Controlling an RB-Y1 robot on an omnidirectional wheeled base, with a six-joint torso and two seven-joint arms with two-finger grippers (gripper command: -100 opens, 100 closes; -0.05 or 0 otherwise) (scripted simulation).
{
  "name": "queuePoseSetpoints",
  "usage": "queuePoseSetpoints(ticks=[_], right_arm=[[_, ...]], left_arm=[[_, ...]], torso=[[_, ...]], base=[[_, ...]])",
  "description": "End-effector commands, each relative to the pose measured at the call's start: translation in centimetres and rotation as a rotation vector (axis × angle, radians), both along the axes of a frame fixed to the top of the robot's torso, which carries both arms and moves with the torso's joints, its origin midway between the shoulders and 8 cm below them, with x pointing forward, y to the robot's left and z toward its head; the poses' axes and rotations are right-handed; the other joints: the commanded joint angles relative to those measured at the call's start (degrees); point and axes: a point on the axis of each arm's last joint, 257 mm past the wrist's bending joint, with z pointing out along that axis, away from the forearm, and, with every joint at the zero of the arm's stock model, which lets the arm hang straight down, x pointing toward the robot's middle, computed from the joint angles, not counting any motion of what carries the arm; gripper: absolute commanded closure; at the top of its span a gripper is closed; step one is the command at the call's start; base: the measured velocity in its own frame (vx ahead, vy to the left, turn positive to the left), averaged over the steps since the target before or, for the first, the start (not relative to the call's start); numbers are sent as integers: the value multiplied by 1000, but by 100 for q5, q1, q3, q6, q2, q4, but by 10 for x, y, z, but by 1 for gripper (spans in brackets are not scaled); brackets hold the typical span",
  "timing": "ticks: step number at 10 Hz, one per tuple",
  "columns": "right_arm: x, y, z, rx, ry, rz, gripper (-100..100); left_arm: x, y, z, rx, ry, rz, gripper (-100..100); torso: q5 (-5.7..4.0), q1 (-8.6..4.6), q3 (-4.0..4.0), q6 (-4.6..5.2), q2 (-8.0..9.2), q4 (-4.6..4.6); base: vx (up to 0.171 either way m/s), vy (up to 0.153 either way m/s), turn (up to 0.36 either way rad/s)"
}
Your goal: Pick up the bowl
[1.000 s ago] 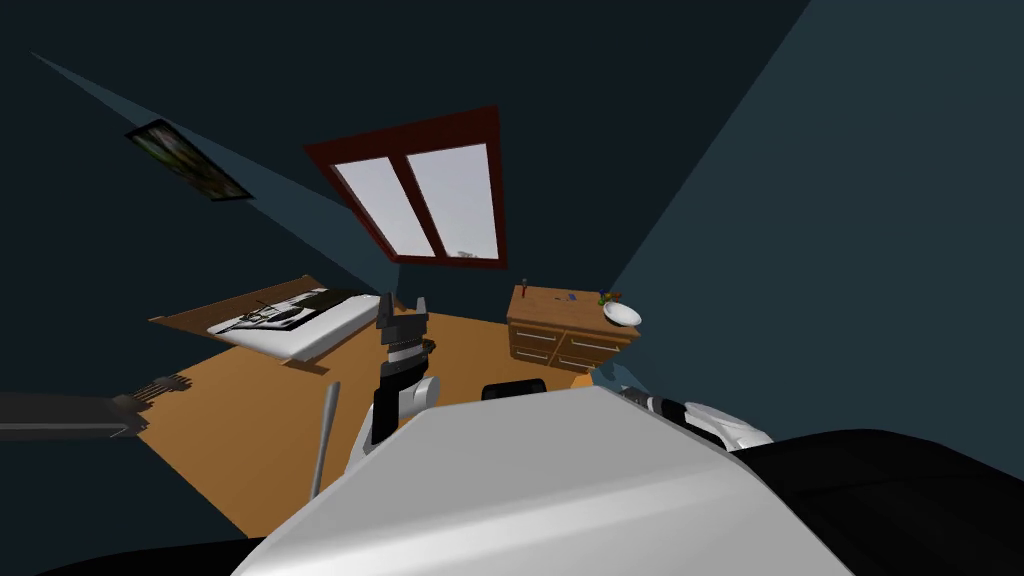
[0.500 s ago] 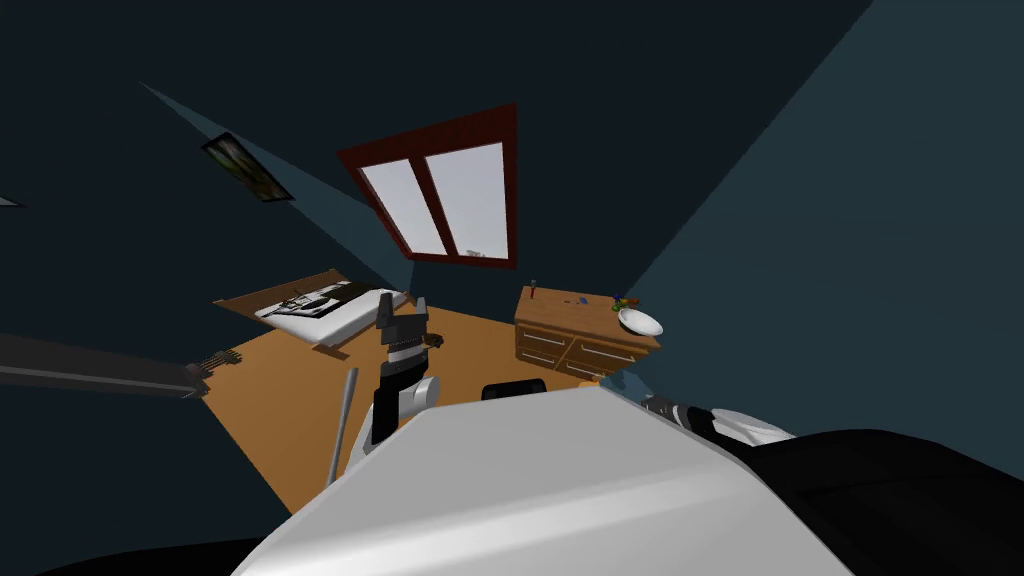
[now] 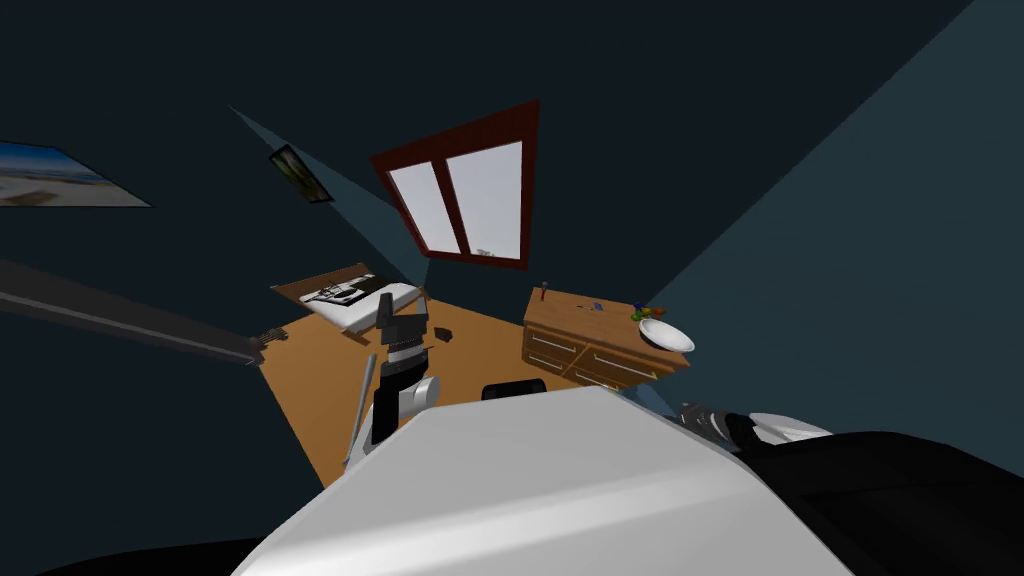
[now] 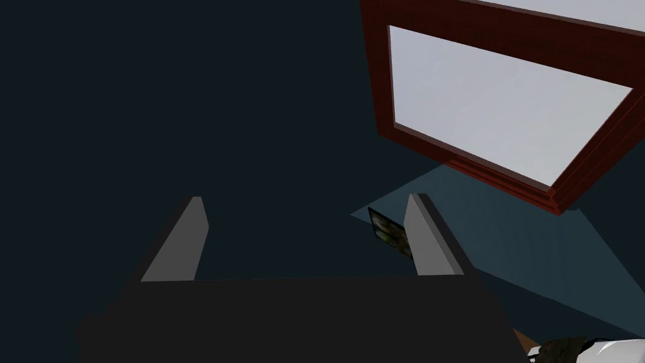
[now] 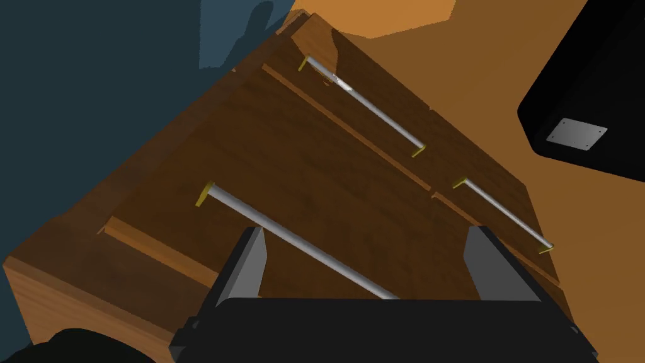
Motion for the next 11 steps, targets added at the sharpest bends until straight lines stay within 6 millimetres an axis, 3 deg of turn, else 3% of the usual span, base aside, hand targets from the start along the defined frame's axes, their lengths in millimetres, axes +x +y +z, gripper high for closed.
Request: queuePoseSetpoints(ticks=[1,3,6,9,10,11], right_arm=[[-24,-42,26,-97,57,4,-100],[-24,-42,26,-97,57,4,-100],[-50,-111,81,-254,135,4,-100],[-50,-111,81,-254,135,4,-100],[-57,-138,109,-321,162,2,-100],[-40,-116,91,-267,141,44,-100]], left_arm=[[0,0,0,0,0,0,0],[0,0,0,0,0,0,0],[0,0,0,0,0,0,0],[0,0,0,0,0,0,0],[0,0,0,0,0,0,0],[0,0,0,0,0,0,0]], torso=[[0,0,0,0,0,0],[-2,-4,1,9,3,0],[-2,-10,1,1,1,0],[-6,-15,4,11,9,1],[-6,-13,11,11,20,4],[-2,-14,3,-3,4,1]], base=[[60,46,339],[32,10,24],[54,7,259],[32,-8,15],[54,-9,340],[79,-37,189]])
